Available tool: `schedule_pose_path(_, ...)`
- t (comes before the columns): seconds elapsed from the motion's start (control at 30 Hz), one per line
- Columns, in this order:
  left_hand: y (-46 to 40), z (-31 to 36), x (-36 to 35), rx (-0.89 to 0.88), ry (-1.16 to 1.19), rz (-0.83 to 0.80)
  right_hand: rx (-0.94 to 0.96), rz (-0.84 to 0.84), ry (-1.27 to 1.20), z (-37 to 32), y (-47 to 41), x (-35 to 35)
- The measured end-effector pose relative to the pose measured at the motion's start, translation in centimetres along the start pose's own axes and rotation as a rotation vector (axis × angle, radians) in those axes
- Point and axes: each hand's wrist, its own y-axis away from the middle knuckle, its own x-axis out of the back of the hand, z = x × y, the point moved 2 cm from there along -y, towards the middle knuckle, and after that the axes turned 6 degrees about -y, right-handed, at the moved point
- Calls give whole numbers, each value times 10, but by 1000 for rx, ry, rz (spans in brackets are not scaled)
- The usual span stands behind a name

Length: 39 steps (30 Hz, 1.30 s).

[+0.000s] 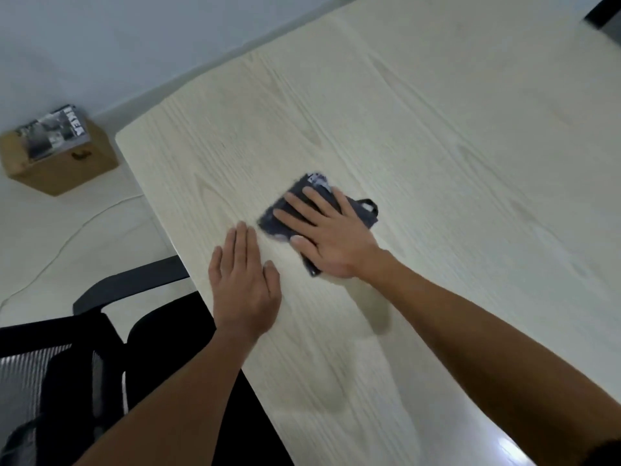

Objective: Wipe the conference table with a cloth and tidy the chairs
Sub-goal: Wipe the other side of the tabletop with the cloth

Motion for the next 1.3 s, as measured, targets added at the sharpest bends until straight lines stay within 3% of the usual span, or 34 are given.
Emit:
schedule_pose_path(0.07,0,1,0,6,6,11,-131,58,26,49,27,12)
schedule_pose_path(0.17,0,2,-1,-4,11,11,-564,147,-37,113,18,43)
schedule_pose_path(0.27,-2,1,-1,-6,22,17,-786,222,-170,98,-26,45)
schedule_pose_path(0.37,-3,-2,-3,4,17,38,-587,225,-131,25,-39,15)
schedule_pose_path(0.47,-1,-4,-5,-33,-5,97,-235,113,-76,-41,12,-15)
schedule_pose_path(0.53,1,-6,-6,-58,19,109,-59,30,-21,-40,66,-24)
schedule_pose_path(0.6,3,-3,-3,-52,91,95,-78,20,20,0,106,-16)
schedule_pose_path(0.7,5,0,3,-57,149,70,-497,148,-41,59,118,8)
schedule_pose_path(0.77,11,1,6,-80,158,83,-744,209,-136,49,99,9)
schedule_pose_path(0.8,16,2,6,-91,161,87,-780,227,-161,30,88,3)
schedule_pose_path(0.87,32,7,5,-102,173,102,-660,213,-153,-22,80,-13)
schedule_pose_path(0.97,69,16,2,-114,182,100,-261,88,-63,-79,126,-39)
schedule_pose_path(1.03,95,22,1,-94,164,104,-73,-2,-5,-73,176,-43)
schedule_pose_path(1.07,106,25,0,-77,154,105,-70,-20,18,-55,197,-40)
schedule_pose_path(1.13,124,32,-4,-53,118,97,-261,51,49,-3,219,-26)
schedule_pose_path(1.2,130,36,-9,-63,104,98,-604,160,3,44,209,-5)
schedule_pose_path(1.27,125,36,-9,-50,90,117,-894,259,-133,52,173,7)
schedule_pose_path(1.3,125,36,-12,-42,77,122,-945,281,-176,42,155,3)
